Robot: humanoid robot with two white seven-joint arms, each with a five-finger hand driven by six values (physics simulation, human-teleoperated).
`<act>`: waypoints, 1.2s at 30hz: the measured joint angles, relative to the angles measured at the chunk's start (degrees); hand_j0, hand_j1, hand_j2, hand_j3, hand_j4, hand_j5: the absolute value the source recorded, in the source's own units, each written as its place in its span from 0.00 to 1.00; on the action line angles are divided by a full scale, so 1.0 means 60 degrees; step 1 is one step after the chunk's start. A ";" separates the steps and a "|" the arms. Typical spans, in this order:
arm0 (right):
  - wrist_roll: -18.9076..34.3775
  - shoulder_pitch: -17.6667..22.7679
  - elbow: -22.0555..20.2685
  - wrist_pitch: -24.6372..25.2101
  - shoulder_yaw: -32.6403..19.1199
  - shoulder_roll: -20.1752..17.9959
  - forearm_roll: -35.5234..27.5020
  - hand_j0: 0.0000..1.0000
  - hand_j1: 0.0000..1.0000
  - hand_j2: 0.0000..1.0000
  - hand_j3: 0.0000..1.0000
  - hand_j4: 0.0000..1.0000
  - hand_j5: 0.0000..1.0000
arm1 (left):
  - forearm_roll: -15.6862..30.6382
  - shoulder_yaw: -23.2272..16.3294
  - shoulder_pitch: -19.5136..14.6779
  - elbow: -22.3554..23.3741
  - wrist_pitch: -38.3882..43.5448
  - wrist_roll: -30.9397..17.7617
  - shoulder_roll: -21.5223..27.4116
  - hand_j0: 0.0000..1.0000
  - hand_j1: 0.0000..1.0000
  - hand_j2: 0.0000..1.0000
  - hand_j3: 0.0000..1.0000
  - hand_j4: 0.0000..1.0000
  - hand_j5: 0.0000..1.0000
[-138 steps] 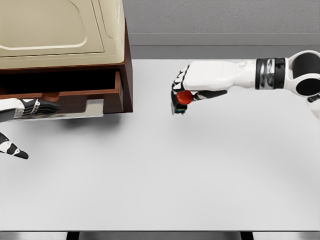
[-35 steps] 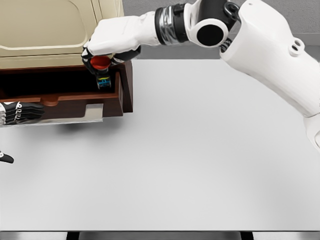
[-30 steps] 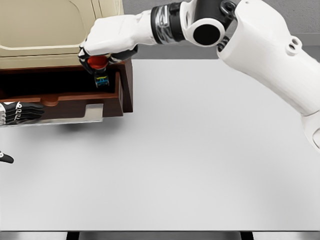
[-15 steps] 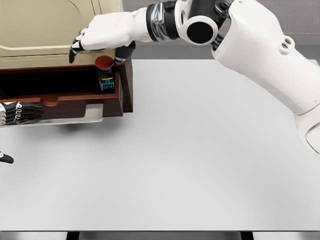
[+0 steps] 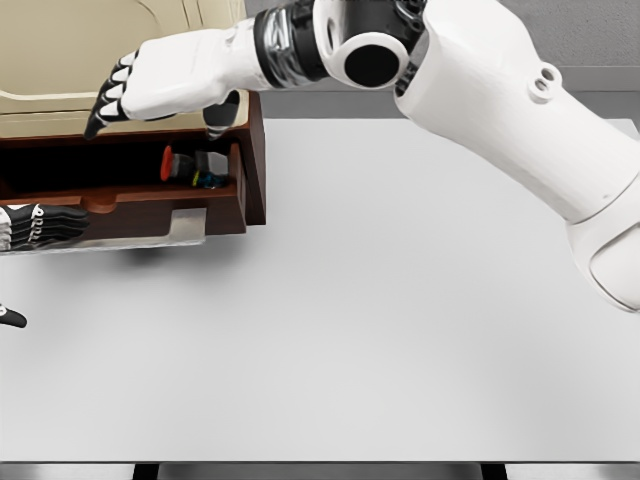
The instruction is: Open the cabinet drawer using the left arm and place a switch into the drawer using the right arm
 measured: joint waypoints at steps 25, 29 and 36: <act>0.0001 0.1861 -0.3669 -0.0911 -0.0089 -0.6317 -0.4096 1.00 1.00 1.00 1.00 1.00 1.00 | -0.1150 0.0619 -0.0052 0.0072 0.0010 -0.0047 0.0071 1.00 1.00 1.00 1.00 1.00 1.00; 0.0003 0.3413 -0.3429 -0.0920 -0.0737 -0.7695 -0.4154 1.00 1.00 1.00 1.00 1.00 1.00 | -0.1133 0.0704 -0.0082 0.0067 -0.0007 -0.0046 0.0061 1.00 1.00 1.00 1.00 1.00 1.00; 0.0000 0.4102 -0.2554 -0.0907 -0.1637 -0.8297 -0.4135 1.00 1.00 1.00 1.00 1.00 1.00 | -0.0899 0.1010 -0.0100 0.0064 -0.0209 -0.0047 0.0057 1.00 1.00 1.00 1.00 1.00 1.00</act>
